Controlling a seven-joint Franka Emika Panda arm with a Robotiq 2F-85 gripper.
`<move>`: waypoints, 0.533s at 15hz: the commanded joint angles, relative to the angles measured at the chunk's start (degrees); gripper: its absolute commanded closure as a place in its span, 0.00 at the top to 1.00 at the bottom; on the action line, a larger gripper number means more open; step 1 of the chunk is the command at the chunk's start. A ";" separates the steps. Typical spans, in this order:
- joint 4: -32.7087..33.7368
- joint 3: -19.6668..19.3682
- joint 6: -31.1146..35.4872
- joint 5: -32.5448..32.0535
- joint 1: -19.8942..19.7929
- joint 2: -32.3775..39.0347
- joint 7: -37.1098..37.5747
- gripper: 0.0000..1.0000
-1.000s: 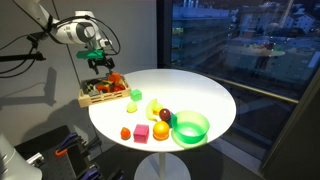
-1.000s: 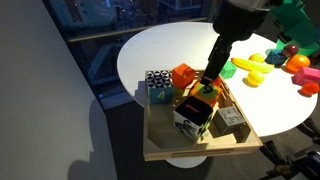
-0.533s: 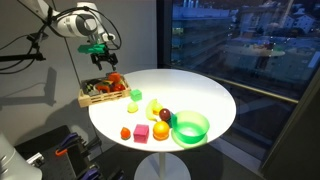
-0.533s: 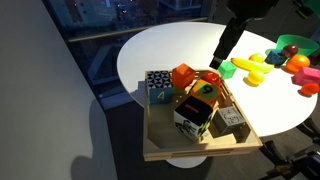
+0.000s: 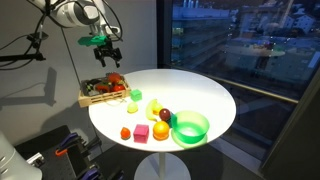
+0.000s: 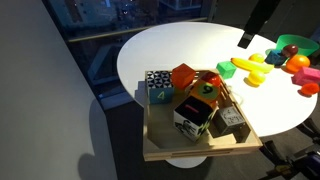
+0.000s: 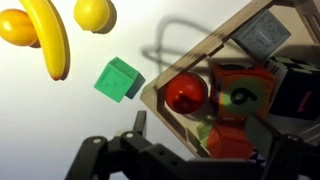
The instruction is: Pick up the orange block on the right and put it in the wooden box
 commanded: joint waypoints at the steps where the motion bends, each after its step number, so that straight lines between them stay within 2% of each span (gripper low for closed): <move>1: -1.91 -1.57 -4.52 2.14 -1.12 -5.20 -1.51 1.00; 8: -4.58 -5.66 -12.28 9.18 -1.71 -11.97 -6.87 1.00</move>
